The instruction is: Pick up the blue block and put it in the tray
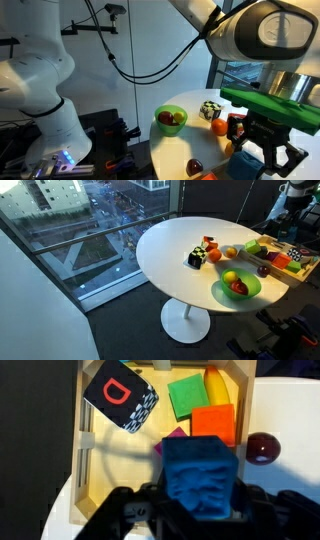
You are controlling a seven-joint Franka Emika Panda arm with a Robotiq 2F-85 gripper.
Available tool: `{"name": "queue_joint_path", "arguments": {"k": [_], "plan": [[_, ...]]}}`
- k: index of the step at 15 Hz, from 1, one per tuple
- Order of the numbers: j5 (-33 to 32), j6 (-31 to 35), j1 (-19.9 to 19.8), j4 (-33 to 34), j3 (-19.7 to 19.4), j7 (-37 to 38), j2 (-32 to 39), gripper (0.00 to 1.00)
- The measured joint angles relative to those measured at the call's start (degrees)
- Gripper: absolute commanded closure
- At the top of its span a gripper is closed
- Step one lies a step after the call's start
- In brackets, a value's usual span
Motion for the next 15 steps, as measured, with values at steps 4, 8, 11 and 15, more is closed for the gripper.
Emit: {"name": "queue_joint_path", "arguments": {"k": [4, 8, 11, 15], "plan": [[-3.23, -1.53, 0.0, -0.35, -0.17, 0.28, 1.39, 0.71], [-5.32, -2.47, 0.0, -0.37, -0.17, 1.23, 3.23, 0.2], [-5.75, -2.49, 0.0, -0.37, -0.17, 1.77, 4.02, 0.0], [-5.85, -2.48, 0.0, -0.35, -0.05, 1.95, 4.14, 0.0]]}}
